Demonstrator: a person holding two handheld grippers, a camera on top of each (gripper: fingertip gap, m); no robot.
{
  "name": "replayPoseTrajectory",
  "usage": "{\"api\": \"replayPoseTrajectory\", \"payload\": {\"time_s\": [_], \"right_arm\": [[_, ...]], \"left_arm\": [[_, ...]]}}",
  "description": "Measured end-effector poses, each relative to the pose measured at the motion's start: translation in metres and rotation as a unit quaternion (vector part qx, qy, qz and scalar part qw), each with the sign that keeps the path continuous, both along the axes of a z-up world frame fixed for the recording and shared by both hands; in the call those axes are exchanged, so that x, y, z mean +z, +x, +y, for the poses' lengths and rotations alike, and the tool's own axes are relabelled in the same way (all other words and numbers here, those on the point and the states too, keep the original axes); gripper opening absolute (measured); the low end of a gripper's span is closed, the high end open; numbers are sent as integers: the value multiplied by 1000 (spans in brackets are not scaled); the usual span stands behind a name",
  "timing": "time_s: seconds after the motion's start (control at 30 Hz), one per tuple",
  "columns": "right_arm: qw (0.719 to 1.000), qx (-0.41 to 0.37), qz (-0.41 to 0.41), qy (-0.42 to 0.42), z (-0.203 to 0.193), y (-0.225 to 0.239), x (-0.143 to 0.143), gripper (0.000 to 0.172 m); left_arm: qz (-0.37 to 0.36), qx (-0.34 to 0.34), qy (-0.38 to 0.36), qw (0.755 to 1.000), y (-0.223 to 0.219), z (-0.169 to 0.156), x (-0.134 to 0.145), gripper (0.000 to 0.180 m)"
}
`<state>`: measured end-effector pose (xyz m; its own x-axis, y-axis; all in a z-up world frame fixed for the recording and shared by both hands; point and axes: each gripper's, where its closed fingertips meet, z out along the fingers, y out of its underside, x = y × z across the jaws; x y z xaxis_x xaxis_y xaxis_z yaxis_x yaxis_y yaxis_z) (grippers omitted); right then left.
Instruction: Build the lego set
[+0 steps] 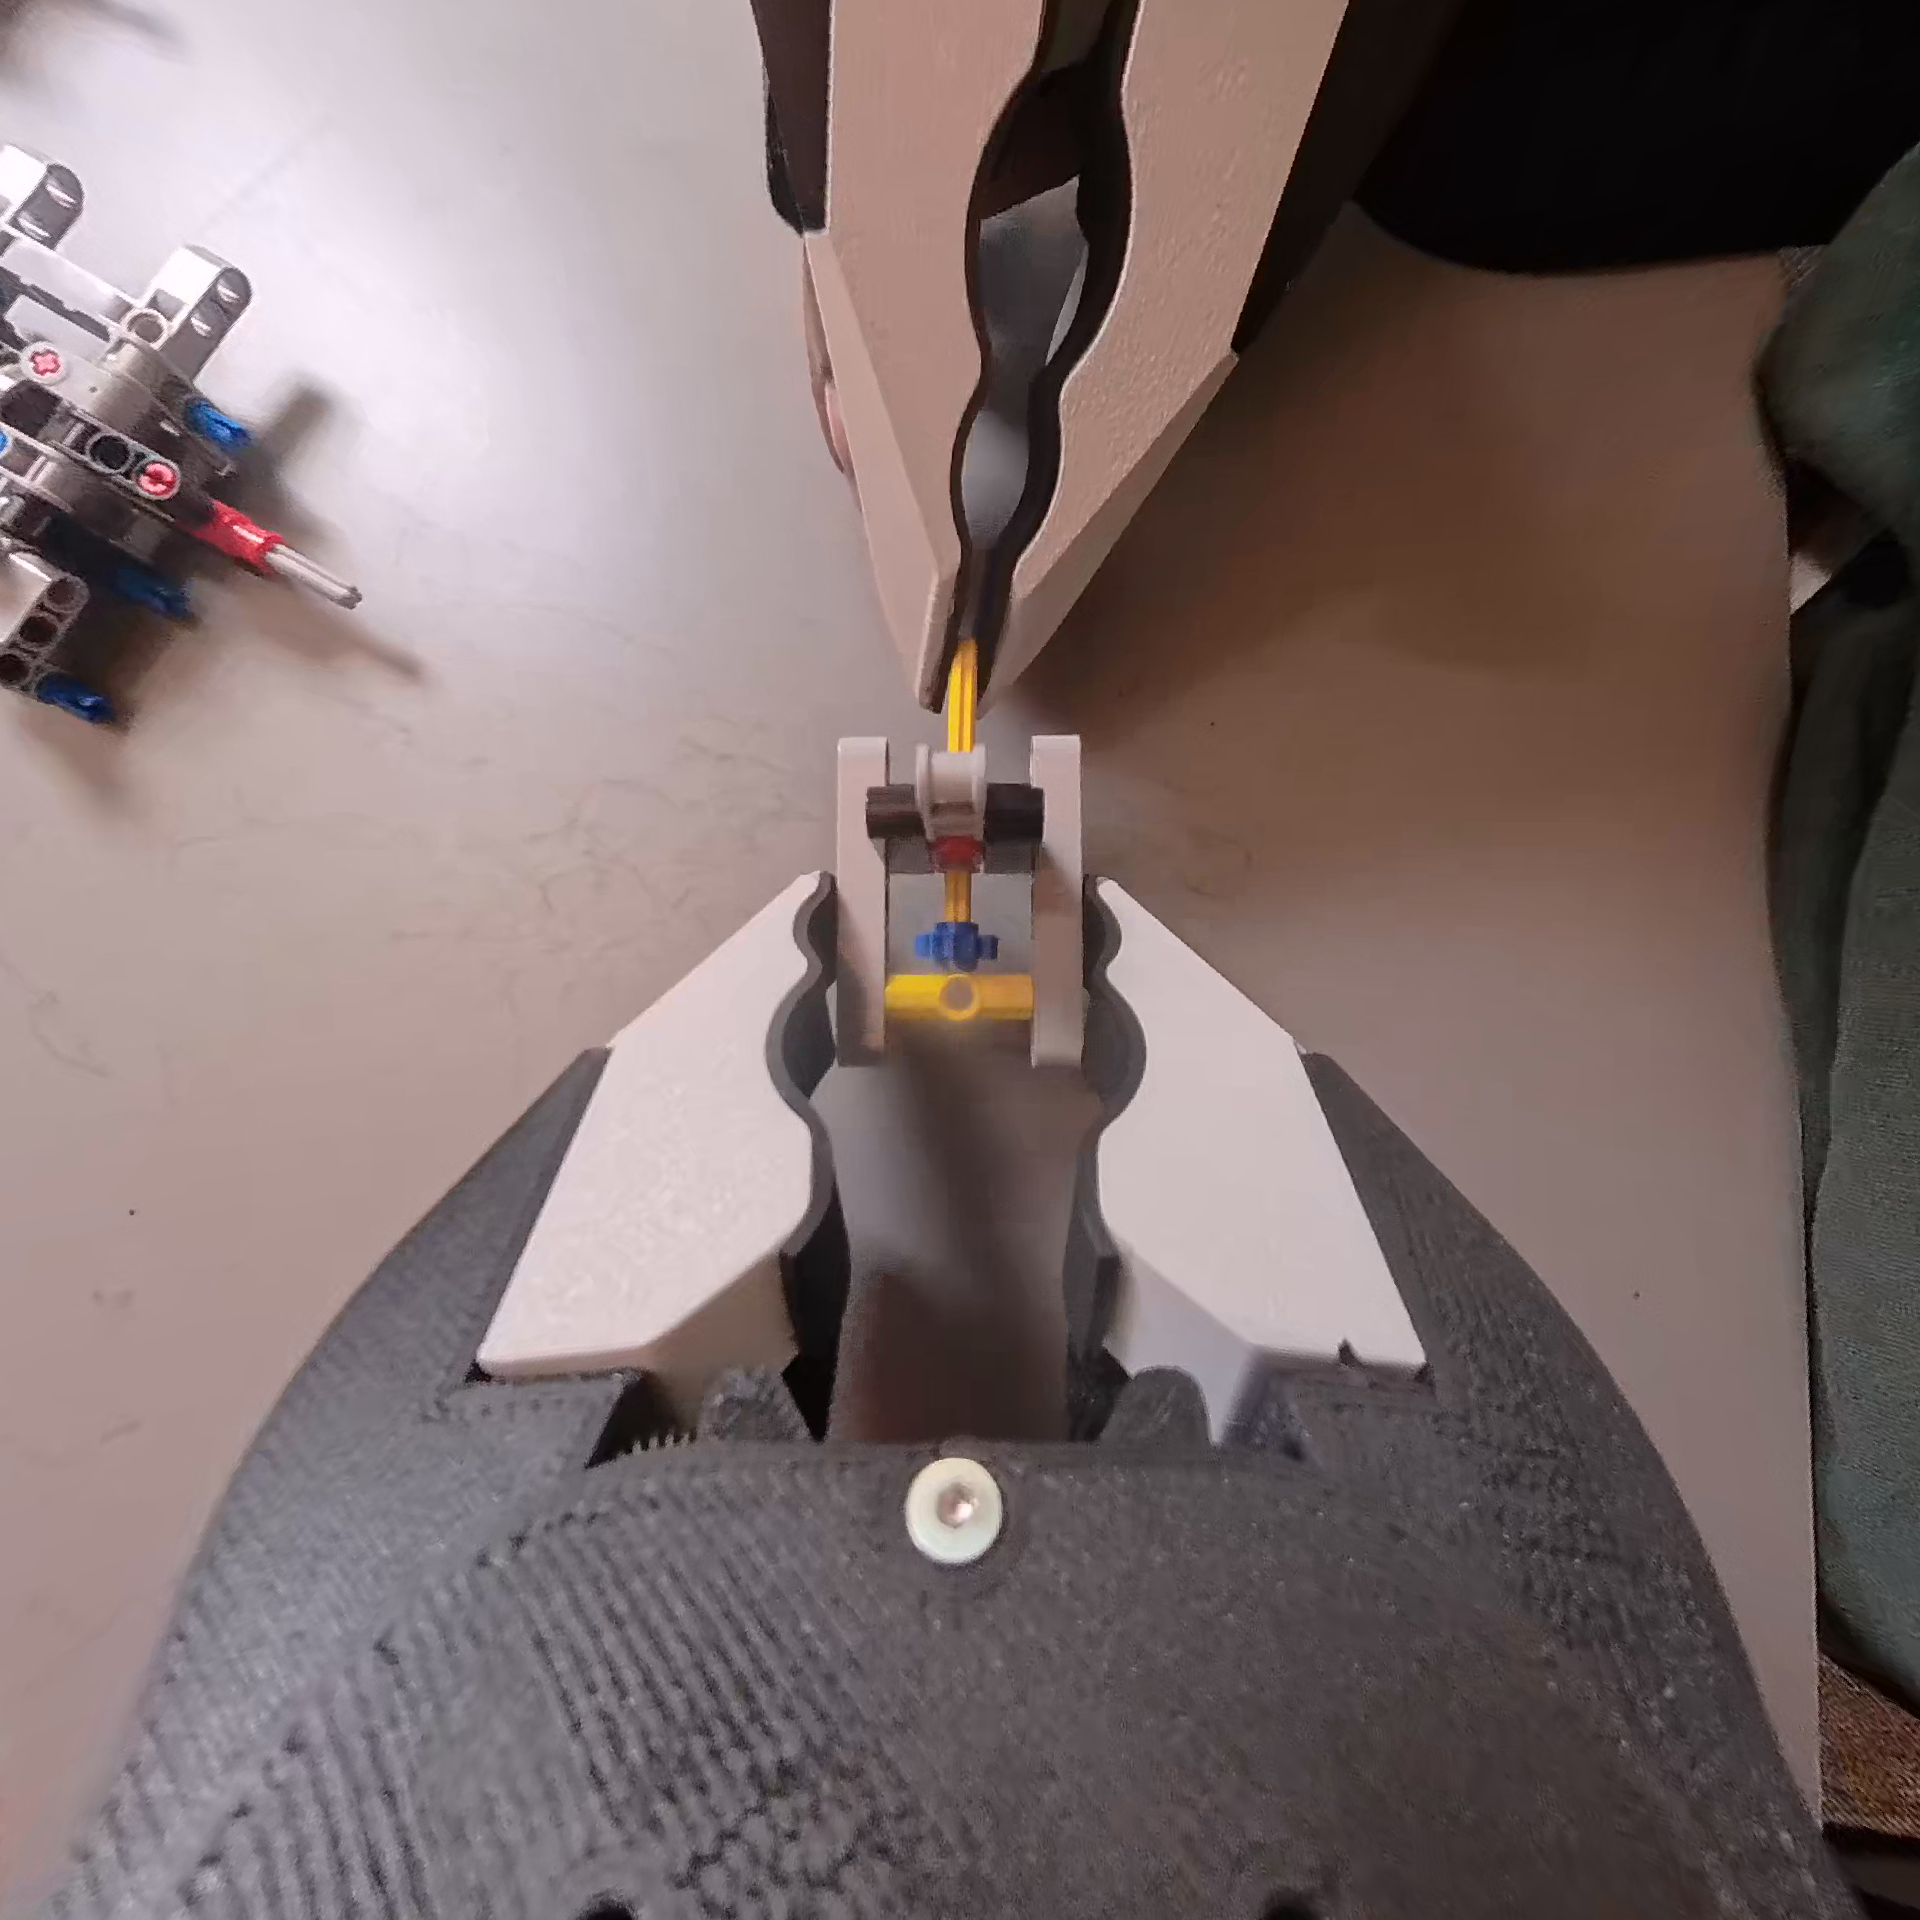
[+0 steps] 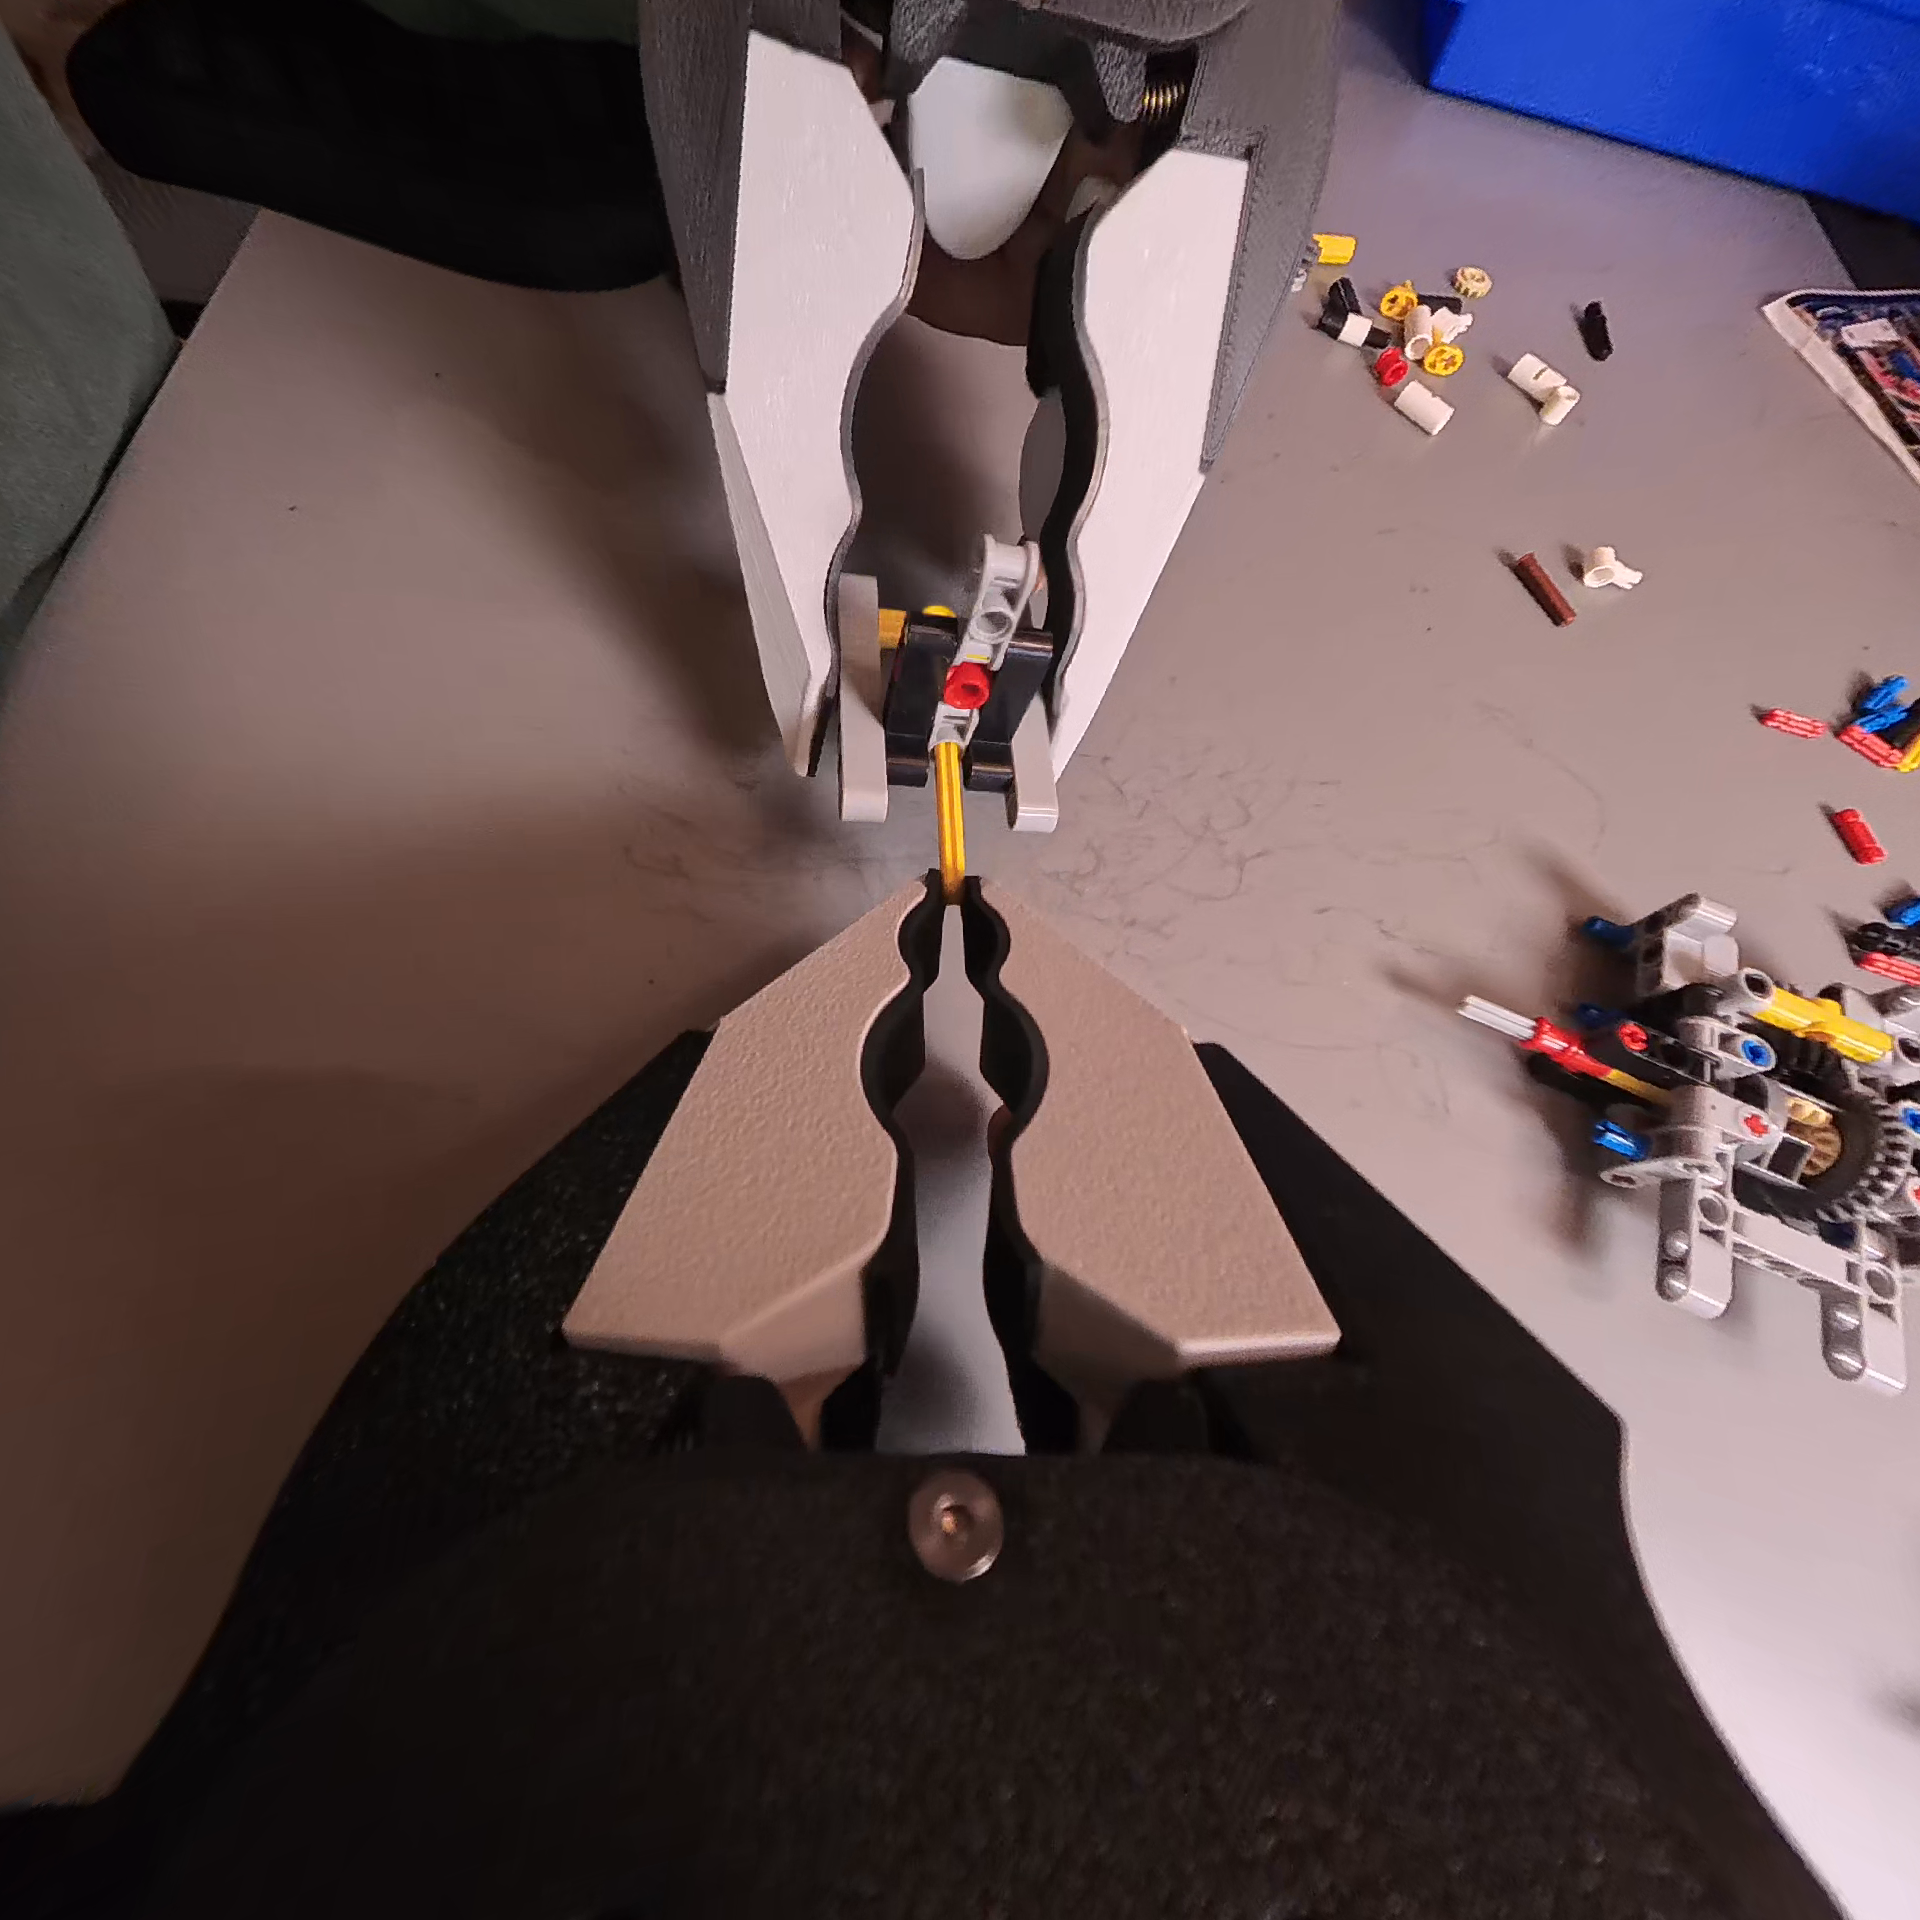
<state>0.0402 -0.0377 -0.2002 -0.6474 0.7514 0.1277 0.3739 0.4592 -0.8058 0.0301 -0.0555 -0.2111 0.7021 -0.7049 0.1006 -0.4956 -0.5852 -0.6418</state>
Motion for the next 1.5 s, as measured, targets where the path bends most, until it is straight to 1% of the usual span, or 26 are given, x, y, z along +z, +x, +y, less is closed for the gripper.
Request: {"api": "replayPoseTrajectory", "payload": {"time_s": [0.03, 0.27, 0.73, 0.9, 1.0, 1.2, 1.33, 1.43, 1.5], "right_arm": [[1000, 0, 0, 0, 0, 0, 0, 2], [1000, -1, 4, -8, 1, 0, 1, 2], [1000, -1, -1, -9, 5, 0, -6, 2], [1000, 0, -1, 8, 6, -1, -8, 2], [1000, 0, 0, 21, 6, -1, -9, 2], [1000, -3, 8, 6, 6, -3, -7, 2], [1000, -7, 25, -12, 7, -5, 1, 2], [998, -9, 48, -35, 8, -6, 11, 1], [997, -10, 61, -54, 7, -7, 18, 1]], "left_arm": [[-4, 1, 3, 1000, 0, 0, 2, 45], [-18, 2, 22, 1000, 0, 2, 8, 45], [-15, -7, 31, 999, -3, 0, 0, 45], [-13, -10, 35, 999, -5, -2, -1, 46], [-13, -8, 39, 999, -5, -1, 0, 46], [-23, -2, 60, 998, -4, 1, 11, 46], [-48, -1, 72, 996, -4, 0, 20, 46], [-101, 4, 80, 992, -3, 1, 33, 48], [-121, 10, 92, 988, -4, 3, 40, 47]]}}
